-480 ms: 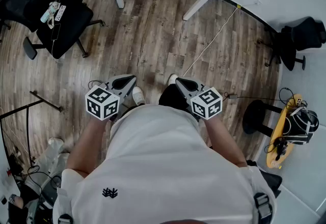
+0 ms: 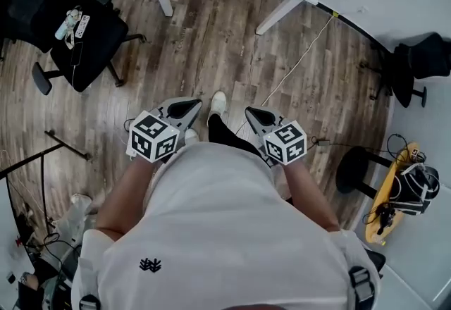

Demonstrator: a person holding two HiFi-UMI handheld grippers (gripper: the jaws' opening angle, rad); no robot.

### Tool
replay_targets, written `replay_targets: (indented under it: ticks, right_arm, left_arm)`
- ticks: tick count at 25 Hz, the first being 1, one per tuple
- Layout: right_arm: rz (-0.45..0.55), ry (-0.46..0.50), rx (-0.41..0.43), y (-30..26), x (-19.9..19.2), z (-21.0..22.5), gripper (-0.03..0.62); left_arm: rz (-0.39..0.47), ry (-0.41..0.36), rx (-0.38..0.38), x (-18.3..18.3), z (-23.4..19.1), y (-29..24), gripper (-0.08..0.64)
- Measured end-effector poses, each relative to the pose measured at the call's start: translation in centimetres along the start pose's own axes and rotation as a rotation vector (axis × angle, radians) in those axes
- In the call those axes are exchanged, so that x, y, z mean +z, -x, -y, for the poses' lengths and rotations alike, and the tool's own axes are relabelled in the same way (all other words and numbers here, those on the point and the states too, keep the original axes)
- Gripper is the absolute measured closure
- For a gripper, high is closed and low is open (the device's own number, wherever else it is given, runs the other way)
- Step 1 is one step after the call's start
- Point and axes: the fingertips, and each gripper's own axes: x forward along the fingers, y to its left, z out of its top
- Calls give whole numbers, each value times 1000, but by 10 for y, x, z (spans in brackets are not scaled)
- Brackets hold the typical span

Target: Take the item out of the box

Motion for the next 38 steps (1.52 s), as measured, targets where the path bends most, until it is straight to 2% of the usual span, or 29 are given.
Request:
replay_targets:
  ticks: [6, 13, 16, 20, 30, 34, 38]
  right_arm:
    - [64, -8, 40, -22, 52, 54, 583]
    - [69, -68, 18, -40, 70, 112, 571]
    - [58, -95, 3, -48, 76, 129, 558]
    - [65, -110, -36, -65, 104, 151, 558]
    - [112, -177, -234, -99, 188, 210, 550]
    - [127, -222, -310, -114, 216, 231, 541]
    - [124, -248, -365, -128, 237, 250, 543]
  left_arm:
    - [-46, -49, 47, 52, -31, -31, 554]
    - [-69, -62, 66, 87, -70, -73, 554]
    - [-71, -71, 26, 102, -78, -88, 552]
    - [-54, -71, -24, 127, -108, -104, 554]
    - [-75, -133, -212, 202, -184, -133, 554]
    - [-97, -181, -242, 219, -219, -128, 554]
    - [-136, -210, -279, 220, -252, -126, 554]
